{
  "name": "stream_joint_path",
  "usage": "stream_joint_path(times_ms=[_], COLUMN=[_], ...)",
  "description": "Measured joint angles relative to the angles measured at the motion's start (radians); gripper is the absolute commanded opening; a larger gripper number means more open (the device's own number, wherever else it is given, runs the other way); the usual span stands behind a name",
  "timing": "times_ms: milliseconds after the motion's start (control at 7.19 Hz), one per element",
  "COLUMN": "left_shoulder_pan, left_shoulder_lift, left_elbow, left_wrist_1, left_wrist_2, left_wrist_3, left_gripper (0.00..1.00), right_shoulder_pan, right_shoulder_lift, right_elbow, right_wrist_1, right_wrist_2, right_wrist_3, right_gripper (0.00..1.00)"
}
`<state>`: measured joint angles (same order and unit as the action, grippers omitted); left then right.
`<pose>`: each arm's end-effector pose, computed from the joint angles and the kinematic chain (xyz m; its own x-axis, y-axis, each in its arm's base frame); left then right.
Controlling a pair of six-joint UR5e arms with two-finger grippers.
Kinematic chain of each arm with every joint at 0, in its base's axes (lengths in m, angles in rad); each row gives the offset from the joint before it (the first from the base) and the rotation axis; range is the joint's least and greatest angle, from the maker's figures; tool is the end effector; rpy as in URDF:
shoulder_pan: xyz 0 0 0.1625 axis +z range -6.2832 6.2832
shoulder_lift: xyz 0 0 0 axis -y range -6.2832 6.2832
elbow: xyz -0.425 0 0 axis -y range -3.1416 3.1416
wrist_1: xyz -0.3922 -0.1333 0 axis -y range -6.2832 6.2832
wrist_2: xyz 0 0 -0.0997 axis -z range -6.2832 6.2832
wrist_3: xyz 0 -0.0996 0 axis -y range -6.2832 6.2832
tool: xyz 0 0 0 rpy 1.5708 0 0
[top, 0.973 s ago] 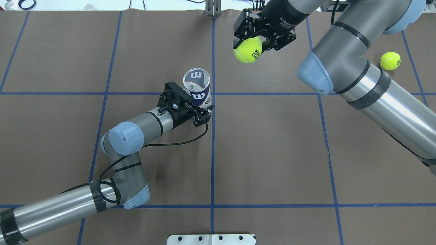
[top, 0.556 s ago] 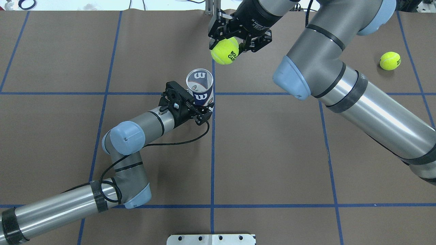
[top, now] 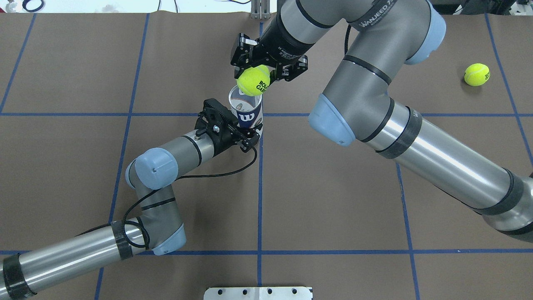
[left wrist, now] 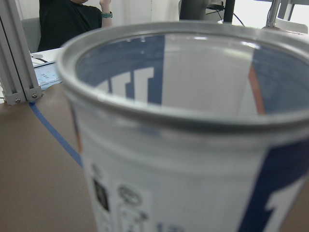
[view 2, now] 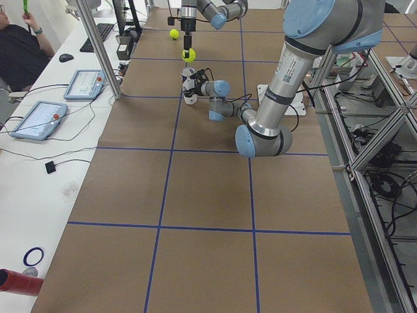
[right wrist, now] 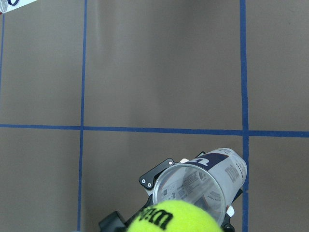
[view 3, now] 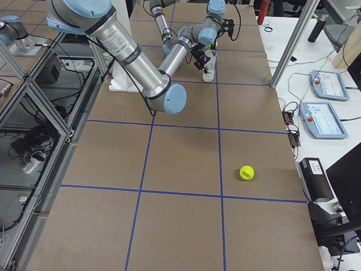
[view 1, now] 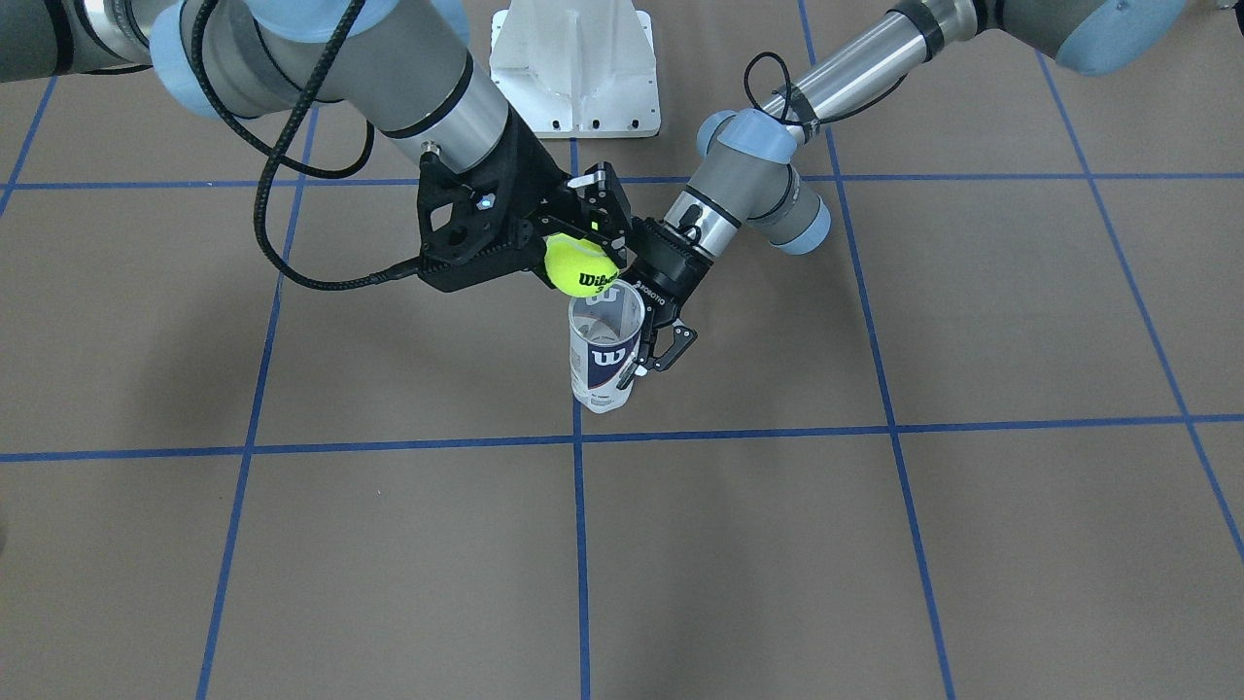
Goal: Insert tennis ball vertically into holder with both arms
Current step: 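Carry the held ball with the right gripper over the can's opening, then lower the ball into the can and open the right gripper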
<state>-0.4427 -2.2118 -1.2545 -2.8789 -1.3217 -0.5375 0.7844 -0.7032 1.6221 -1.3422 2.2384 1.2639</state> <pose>0.5794 -0.4494 0.2725 0.5189 0.6753 -0.5241 0.3745 0.3716 0.8495 -0.4267 -0.5271 0.0668 0.3241 -0.0118 0.9460 -0.0601 0.9976 0.0330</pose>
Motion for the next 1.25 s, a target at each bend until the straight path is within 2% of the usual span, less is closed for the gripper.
stream_joint_path(times_ms=[556,695,834,973,1251], left_shoulder_pan=[-0.001,-0.002,-0.002,-0.002,-0.002], left_shoulder_lift=[-0.006,-0.006,-0.006,-0.006,-0.006], left_elbow=[-0.001,0.000,-0.001,-0.001,-0.001], left_wrist_1=[0.001,0.001,0.001,0.001,0.001], left_wrist_2=[0.001,0.001,0.000,0.001,0.000], left_wrist_3=[0.000,0.000,0.000,0.001,0.001], left_gripper=[0.72,0.72,0.73,0.73,0.72], right_shoulder_pan=[-0.017,-0.017,-0.017,-0.017,-0.017], right_shoulder_lift=[0.048,0.053,0.055,0.055,0.054], right_elbow=[-0.078,-0.085,-0.087,-0.089,-0.087], right_wrist_1=[0.002,0.002,0.003,0.004,0.005], right_wrist_2=[-0.042,-0.044,-0.045,-0.046,-0.052], right_wrist_3=[0.000,0.000,-0.001,-0.003,-0.005], right_gripper=[0.00,0.52,0.94,0.98,0.98])
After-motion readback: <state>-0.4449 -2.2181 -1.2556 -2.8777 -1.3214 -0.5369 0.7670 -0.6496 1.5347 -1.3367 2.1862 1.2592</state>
